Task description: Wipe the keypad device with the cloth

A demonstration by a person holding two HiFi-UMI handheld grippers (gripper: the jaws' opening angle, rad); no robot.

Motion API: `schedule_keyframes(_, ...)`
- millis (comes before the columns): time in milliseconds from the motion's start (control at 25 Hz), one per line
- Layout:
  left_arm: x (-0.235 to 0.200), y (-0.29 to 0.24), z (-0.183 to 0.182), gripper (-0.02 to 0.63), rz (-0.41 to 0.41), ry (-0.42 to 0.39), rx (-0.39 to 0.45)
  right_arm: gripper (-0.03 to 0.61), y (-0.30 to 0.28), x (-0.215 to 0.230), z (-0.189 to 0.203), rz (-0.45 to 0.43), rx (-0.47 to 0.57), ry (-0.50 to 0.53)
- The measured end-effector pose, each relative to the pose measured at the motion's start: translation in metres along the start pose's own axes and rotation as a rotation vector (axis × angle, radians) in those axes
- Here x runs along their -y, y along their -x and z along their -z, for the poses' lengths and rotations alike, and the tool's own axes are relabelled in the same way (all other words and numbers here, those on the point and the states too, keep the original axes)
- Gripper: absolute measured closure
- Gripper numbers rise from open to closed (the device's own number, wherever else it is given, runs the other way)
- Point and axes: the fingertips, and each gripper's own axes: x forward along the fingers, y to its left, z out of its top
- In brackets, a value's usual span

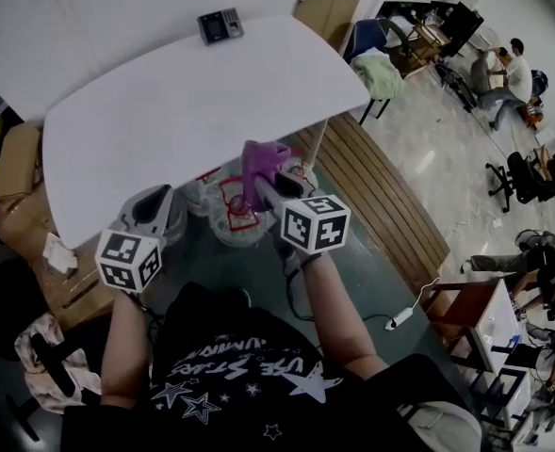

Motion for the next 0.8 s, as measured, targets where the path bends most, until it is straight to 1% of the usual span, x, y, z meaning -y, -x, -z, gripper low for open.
schedule_keyframes(160, -0.007, -0.007, -0.004, 0.607, -0.014, 0.003, 0.001, 0.483, -0.008, 0.006, -0.005, -0.009, -0.004, -0.001)
schedule_keyframes(360, -0.021, -0.023, -0.007, 0.607, -0.011, 0.011, 0.006, 0.483, -0.023, 0.018, -0.012, 0.006, -0.007, -0.002)
schedule_keyframes(560, -0.040, -0.057, -0.012, 0.607, 0.012, 0.024, 0.014, 0.483, -0.043, 0.039, -0.023, 0.038, -0.009, -0.003)
schedule_keyframes(800, -0.075, -0.103, -0.029, 0.607, 0.041, 0.036, 0.030, 0.483, -0.081, 0.066, -0.049, 0.079, -0.011, -0.003)
